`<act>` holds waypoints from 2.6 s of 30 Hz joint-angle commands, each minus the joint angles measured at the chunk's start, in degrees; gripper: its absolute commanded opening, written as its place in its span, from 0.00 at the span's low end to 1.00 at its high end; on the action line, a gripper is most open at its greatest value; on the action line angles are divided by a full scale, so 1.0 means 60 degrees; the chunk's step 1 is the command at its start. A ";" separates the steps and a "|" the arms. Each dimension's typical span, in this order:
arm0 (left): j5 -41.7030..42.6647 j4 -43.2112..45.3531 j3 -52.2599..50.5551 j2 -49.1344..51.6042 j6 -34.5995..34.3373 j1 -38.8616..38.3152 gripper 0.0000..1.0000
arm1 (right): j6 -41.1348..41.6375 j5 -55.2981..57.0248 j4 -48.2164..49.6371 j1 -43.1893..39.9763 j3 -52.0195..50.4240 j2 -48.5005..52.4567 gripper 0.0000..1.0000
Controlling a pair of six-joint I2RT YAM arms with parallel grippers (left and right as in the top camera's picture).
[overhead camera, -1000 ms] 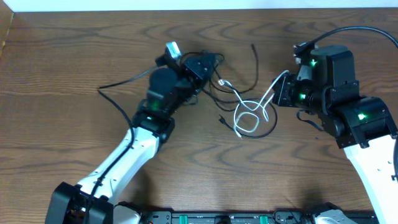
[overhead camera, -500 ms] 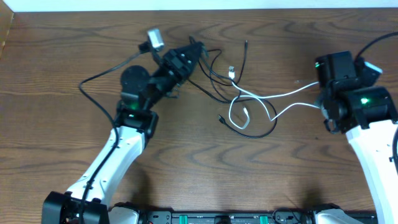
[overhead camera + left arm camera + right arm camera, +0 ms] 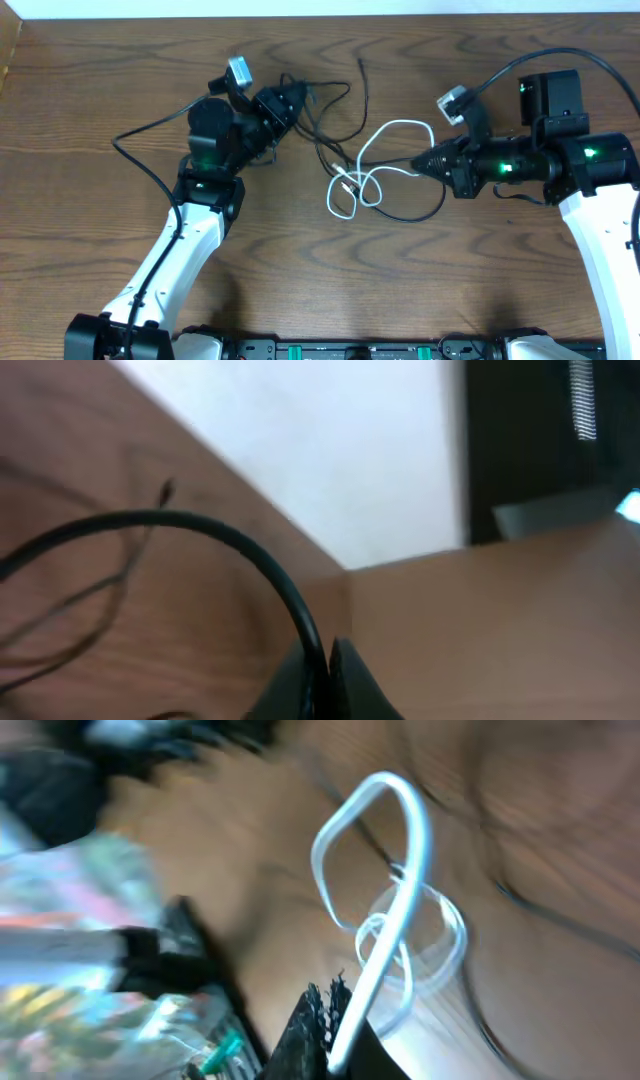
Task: Untangle cables
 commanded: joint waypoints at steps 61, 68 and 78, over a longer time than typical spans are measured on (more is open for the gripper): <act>-0.6524 -0.7439 0.0044 -0.0124 0.4513 0.0018 0.08 | 0.1497 1.4349 1.0364 -0.7723 0.0033 0.1792 0.01; -0.2896 -0.7038 0.0044 -0.0124 0.4513 0.0018 0.08 | 0.1690 1.3679 1.0189 -0.8440 0.0033 0.2634 0.01; -0.1683 -0.6863 0.0044 -0.0124 0.4499 -0.0142 0.08 | 0.2648 1.2010 0.8488 -0.9453 0.0033 0.4462 0.31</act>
